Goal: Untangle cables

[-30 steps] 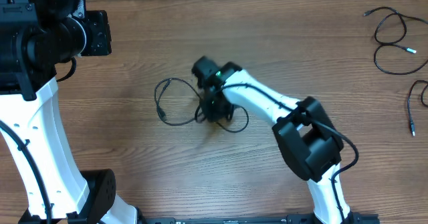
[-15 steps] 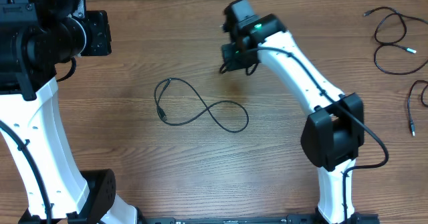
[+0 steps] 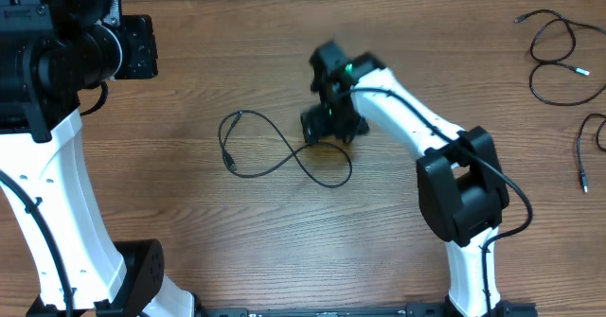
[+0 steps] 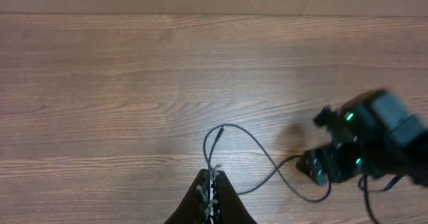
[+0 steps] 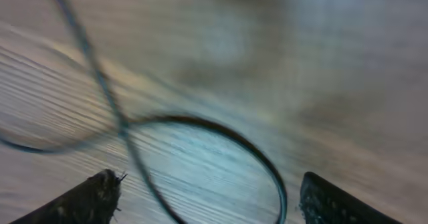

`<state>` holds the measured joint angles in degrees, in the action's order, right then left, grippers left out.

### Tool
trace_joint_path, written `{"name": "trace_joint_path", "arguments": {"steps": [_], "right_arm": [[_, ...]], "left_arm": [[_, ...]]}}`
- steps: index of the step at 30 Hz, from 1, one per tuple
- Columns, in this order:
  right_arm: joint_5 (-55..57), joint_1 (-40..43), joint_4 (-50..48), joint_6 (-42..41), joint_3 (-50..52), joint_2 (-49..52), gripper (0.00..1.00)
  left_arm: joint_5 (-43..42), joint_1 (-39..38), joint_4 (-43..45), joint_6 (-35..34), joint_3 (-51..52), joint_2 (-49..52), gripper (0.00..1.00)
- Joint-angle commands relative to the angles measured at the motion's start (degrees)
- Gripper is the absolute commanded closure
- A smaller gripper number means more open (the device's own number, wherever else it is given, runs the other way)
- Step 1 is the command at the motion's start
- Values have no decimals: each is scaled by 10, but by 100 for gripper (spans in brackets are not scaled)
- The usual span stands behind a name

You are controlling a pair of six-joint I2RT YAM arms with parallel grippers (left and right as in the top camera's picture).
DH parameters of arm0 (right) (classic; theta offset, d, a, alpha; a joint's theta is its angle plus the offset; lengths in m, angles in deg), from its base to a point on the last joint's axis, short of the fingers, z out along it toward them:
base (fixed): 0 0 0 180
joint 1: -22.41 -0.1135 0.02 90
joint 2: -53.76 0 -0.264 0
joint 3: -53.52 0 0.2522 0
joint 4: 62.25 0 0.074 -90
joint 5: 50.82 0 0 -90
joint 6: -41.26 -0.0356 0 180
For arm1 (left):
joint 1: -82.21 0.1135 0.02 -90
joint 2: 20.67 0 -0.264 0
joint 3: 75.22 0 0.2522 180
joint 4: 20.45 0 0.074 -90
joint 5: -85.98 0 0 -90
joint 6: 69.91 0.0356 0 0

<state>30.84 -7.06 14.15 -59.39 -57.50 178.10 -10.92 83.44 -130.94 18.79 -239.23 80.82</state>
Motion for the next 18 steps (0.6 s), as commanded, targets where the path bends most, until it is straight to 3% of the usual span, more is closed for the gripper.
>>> {"name": "trace_joint_path", "arguments": {"steps": [1, 18], "right_arm": [[23, 7, -22, -33, 71, -18, 16], [23, 10, -208, -85, 344, -18, 20]], "left_arm": [[-6, 2, -1, 11, -2, -3, 96], [-6, 1, -1, 11, -2, -3, 96]]}}
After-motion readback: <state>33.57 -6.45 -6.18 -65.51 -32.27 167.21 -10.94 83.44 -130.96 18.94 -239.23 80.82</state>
